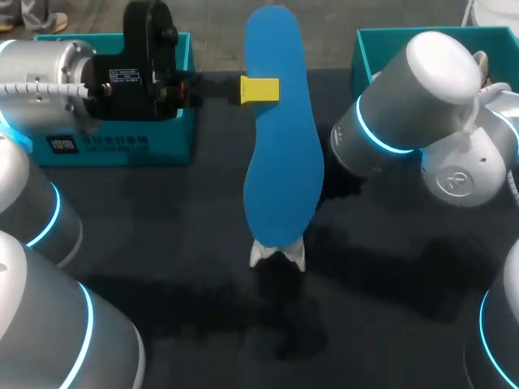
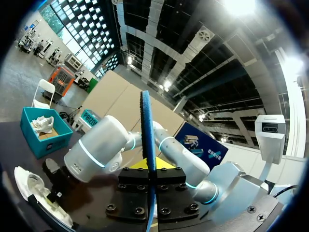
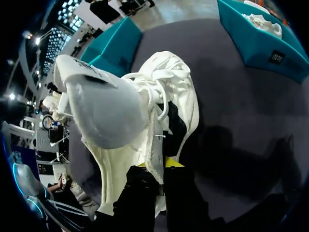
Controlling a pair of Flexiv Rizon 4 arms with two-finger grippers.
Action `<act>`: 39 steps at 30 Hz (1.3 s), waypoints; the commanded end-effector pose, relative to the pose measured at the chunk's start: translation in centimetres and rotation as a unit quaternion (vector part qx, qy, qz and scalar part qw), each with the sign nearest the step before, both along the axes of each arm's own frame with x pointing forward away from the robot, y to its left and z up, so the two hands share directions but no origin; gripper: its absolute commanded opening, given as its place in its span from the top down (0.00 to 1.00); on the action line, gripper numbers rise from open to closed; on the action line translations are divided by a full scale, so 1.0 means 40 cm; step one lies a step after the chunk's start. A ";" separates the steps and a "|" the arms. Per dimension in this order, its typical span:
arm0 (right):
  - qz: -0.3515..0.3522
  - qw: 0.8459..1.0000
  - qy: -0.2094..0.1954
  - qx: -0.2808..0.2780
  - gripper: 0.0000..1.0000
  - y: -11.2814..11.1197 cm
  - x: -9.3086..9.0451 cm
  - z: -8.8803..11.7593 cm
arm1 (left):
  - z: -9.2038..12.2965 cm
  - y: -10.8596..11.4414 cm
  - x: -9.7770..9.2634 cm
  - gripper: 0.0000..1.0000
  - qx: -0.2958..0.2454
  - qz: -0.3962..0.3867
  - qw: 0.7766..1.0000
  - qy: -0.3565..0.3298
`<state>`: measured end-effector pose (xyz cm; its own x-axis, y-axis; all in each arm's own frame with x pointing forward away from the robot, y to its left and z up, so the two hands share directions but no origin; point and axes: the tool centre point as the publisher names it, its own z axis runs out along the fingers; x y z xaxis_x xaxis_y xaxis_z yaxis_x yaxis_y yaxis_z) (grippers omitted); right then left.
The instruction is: Take the shoe out of the shoebox, open the shoe tongue, remove and reinsert the insole, then place the shoe into the shoebox
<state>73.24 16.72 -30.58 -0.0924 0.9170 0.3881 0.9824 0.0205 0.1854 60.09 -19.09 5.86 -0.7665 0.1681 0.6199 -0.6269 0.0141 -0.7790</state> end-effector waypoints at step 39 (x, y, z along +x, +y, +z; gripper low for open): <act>0.021 0.999 0.035 0.011 0.00 0.003 0.032 -0.158 | -0.003 -0.004 0.001 1.00 -0.001 0.000 1.000 0.000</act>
<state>74.68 17.11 -37.08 -0.1034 0.9064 0.4095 0.9917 0.0621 0.1130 60.09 -19.09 5.86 -0.7665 0.1680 0.6199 -0.6269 0.0141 -0.7790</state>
